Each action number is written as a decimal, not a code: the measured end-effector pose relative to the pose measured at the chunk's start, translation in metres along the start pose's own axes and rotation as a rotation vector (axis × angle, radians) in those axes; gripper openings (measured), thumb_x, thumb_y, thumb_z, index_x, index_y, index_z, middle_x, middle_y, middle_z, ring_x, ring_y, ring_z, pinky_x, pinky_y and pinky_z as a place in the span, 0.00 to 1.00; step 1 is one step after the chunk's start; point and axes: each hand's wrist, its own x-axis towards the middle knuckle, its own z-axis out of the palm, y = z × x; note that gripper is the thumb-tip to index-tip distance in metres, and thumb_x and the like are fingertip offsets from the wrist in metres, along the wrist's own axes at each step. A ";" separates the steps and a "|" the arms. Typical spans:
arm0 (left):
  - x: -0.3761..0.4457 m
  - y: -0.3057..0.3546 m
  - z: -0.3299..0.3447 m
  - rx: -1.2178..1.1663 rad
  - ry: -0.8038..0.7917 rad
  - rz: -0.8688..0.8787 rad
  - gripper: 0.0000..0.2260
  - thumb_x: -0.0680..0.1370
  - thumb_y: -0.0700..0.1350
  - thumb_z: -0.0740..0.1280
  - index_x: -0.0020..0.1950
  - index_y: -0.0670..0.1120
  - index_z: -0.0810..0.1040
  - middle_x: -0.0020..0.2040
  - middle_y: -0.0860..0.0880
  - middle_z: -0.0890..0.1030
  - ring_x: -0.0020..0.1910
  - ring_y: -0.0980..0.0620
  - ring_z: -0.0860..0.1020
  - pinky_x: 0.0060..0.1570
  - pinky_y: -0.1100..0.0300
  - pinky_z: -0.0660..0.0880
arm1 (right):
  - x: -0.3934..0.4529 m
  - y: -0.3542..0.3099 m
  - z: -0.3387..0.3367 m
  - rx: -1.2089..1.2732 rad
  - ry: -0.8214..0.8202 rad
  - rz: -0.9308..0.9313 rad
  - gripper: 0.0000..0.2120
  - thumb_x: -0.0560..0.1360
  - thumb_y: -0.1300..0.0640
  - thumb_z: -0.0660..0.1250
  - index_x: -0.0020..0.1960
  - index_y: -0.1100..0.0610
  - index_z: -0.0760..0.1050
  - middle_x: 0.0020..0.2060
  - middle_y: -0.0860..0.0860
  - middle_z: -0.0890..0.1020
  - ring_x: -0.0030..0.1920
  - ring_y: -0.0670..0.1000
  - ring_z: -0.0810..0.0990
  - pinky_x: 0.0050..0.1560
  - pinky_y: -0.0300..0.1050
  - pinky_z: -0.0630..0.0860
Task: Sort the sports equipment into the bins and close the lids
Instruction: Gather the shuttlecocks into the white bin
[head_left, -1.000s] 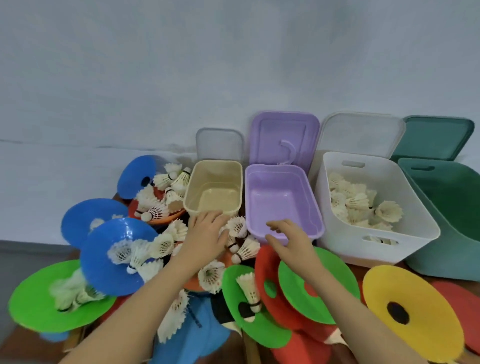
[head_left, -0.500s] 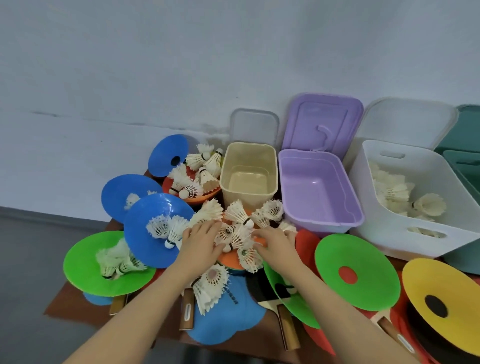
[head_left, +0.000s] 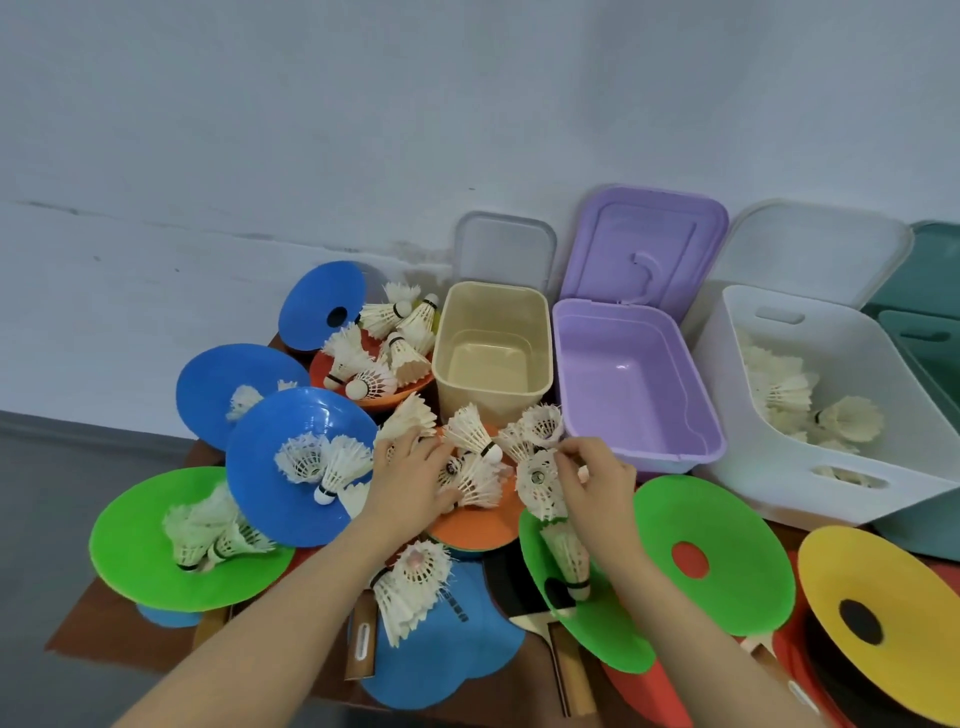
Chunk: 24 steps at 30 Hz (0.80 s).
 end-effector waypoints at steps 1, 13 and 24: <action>0.002 0.001 0.002 0.003 0.007 -0.022 0.29 0.74 0.59 0.63 0.73 0.52 0.61 0.72 0.54 0.64 0.75 0.50 0.51 0.69 0.45 0.46 | -0.001 0.004 -0.002 -0.006 -0.002 0.010 0.11 0.74 0.62 0.66 0.43 0.46 0.73 0.39 0.38 0.77 0.41 0.46 0.78 0.49 0.62 0.73; 0.000 0.004 0.009 -0.122 0.444 0.012 0.20 0.71 0.57 0.60 0.57 0.47 0.77 0.53 0.51 0.79 0.59 0.52 0.69 0.58 0.53 0.56 | -0.007 0.018 -0.018 0.085 -0.016 0.042 0.15 0.73 0.66 0.67 0.40 0.45 0.73 0.36 0.46 0.79 0.38 0.50 0.77 0.43 0.47 0.75; 0.043 0.083 -0.052 -0.231 0.458 0.214 0.23 0.73 0.56 0.61 0.64 0.47 0.73 0.56 0.50 0.78 0.55 0.52 0.72 0.54 0.58 0.58 | 0.026 0.032 -0.089 0.162 0.038 0.004 0.11 0.74 0.67 0.66 0.43 0.51 0.75 0.39 0.46 0.78 0.41 0.43 0.76 0.39 0.31 0.70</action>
